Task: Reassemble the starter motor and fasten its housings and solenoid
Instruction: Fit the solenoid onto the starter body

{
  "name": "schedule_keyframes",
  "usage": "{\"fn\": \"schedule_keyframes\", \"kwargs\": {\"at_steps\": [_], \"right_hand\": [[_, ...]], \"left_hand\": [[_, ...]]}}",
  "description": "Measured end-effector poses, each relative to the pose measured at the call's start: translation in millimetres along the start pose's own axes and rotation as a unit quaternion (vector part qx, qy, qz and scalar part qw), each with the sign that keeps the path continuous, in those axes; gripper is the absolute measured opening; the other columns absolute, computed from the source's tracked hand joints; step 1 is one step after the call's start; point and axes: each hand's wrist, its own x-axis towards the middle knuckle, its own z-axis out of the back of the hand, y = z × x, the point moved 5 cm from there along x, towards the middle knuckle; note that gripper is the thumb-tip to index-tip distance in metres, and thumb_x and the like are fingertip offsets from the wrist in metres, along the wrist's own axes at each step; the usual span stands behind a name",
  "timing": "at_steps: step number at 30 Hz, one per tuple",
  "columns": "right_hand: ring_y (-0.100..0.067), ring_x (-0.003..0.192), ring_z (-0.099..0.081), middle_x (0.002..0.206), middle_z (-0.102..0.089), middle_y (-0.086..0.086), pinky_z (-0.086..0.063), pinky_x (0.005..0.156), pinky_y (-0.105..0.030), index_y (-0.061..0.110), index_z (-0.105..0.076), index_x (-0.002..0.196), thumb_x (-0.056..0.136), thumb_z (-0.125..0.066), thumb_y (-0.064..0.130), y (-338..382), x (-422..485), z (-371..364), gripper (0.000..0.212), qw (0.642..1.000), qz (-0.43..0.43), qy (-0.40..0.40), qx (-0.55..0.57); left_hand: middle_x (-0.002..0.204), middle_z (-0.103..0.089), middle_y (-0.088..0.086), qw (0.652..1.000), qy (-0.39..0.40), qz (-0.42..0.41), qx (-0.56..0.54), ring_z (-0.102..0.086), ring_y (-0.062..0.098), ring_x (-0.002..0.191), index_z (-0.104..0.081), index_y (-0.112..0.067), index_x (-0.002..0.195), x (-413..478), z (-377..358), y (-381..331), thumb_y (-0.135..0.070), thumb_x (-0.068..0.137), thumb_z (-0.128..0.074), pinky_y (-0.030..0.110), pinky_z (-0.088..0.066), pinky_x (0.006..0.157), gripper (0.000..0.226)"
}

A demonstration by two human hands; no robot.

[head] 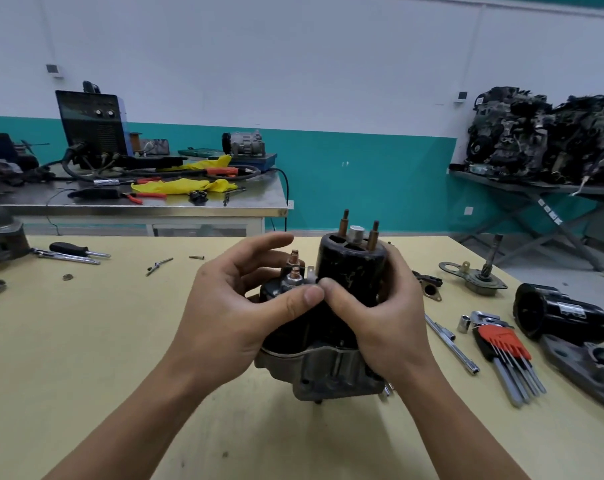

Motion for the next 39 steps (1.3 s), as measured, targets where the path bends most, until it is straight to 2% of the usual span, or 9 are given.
{"fn": "schedule_keyframes", "kwargs": {"at_steps": [7, 10, 17, 20, 24, 27, 30, 33, 39], "right_hand": [[-0.035, 0.108, -0.067, 0.115, -0.067, -0.014, -0.057, 0.088, -0.051, 0.023, -0.056, 0.129, 0.077, -0.070, 0.059, -7.5, 2.0, -11.8, 0.065, 0.987, -0.083, 0.073, 0.121], [-0.028, 0.109, -0.067, 0.116, -0.067, -0.005, -0.058, 0.084, -0.044, 0.026, -0.049, 0.136, 0.065, -0.070, 0.079, -0.6, 1.0, -12.5, 0.091, 0.991, -0.067, 0.073, 0.088], [-0.020, 0.109, -0.069, 0.116, -0.069, 0.004, -0.059, 0.087, -0.046, 0.032, -0.046, 0.135, 0.056, -0.073, 0.082, 1.6, -1.9, -10.3, 0.098, 0.994, -0.075, 0.052, 0.067], [-0.022, 0.111, -0.068, 0.117, -0.068, 0.003, -0.059, 0.087, -0.044, 0.027, -0.042, 0.140, 0.055, -0.081, 0.073, 3.2, -1.0, -8.7, 0.104, 0.993, -0.068, 0.069, 0.064], [-0.029, 0.106, -0.068, 0.112, -0.068, -0.006, -0.057, 0.084, -0.045, 0.022, -0.052, 0.133, 0.067, -0.074, 0.040, 4.1, 3.7, -5.4, 0.072, 0.988, -0.045, 0.115, 0.092], [-0.020, 0.100, -0.067, 0.108, -0.067, -0.001, -0.054, 0.079, -0.031, 0.022, -0.055, 0.130, 0.070, -0.068, 0.035, 8.7, 3.7, -7.6, 0.062, 0.984, -0.024, 0.145, 0.104], [-0.024, 0.118, -0.063, 0.127, -0.066, -0.001, -0.052, 0.089, -0.030, 0.022, -0.049, 0.140, 0.073, -0.067, 0.028, 12.7, 3.2, -9.1, 0.070, 0.980, -0.011, 0.154, 0.129], [-0.035, 0.125, -0.058, 0.133, -0.063, -0.013, -0.050, 0.097, -0.038, 0.014, -0.048, 0.144, 0.073, -0.067, 0.020, 13.5, 5.0, -8.3, 0.074, 0.971, -0.020, 0.163, 0.172], [-0.037, 0.131, -0.053, 0.139, -0.059, -0.017, -0.044, 0.105, -0.042, 0.009, -0.049, 0.142, 0.073, -0.060, 0.018, 10.9, 10.3, -2.4, 0.070, 0.962, -0.046, 0.180, 0.199]], "left_hand": [[0.100, -0.075, -0.001, 1.000, 0.014, -0.025, -0.006, -0.071, 0.021, 0.099, -0.071, -0.035, 0.104, -8.4, -12.3, 1.7, -0.061, 0.049, -0.091, 0.035, -0.060, 0.079, 0.063], [0.102, -0.074, -0.002, 0.998, 0.023, -0.048, 0.014, -0.071, 0.021, 0.100, -0.071, -0.034, 0.106, -15.9, -25.5, -3.1, -0.057, 0.054, -0.090, 0.030, -0.059, 0.079, 0.060], [0.101, -0.070, -0.006, 0.998, 0.017, -0.053, 0.005, -0.069, 0.011, 0.098, -0.076, -0.035, 0.107, -15.1, -38.3, -7.7, -0.044, 0.059, -0.087, 0.019, -0.056, 0.076, 0.050], [0.109, -0.067, -0.006, 0.996, 0.073, -0.038, 0.031, -0.067, 0.014, 0.105, -0.072, -0.038, 0.113, -15.0, -37.9, -4.6, -0.046, 0.061, -0.087, 0.032, -0.058, 0.085, 0.055], [0.117, -0.062, -0.011, 0.993, 0.069, -0.065, 0.071, -0.060, 0.013, 0.116, -0.069, -0.041, 0.118, -10.6, -25.9, -5.8, -0.062, 0.065, -0.076, 0.034, -0.053, 0.093, 0.058], [0.140, -0.048, -0.025, 0.994, 0.024, -0.030, 0.100, -0.045, -0.002, 0.132, -0.049, -0.048, 0.139, 0.8, -13.4, 6.6, -0.087, 0.057, -0.063, 0.030, -0.044, 0.102, 0.093], [0.150, -0.044, -0.022, 0.989, 0.139, 0.044, 0.008, -0.044, 0.001, 0.137, -0.025, -0.048, 0.152, 7.8, -29.2, 19.3, -0.087, 0.051, -0.069, 0.037, -0.043, 0.109, 0.117], [0.130, -0.066, -0.001, 0.978, 0.189, 0.055, -0.069, -0.063, 0.020, 0.122, -0.046, -0.028, 0.141, 9.9, -38.0, 23.9, -0.070, 0.061, -0.079, 0.030, -0.055, 0.092, 0.096], [0.120, -0.071, -0.003, 0.988, 0.135, 0.041, -0.062, -0.067, 0.015, 0.113, -0.060, -0.031, 0.126, 13.8, -35.6, 30.1, -0.051, 0.076, -0.078, 0.024, -0.056, 0.085, 0.057]]}}
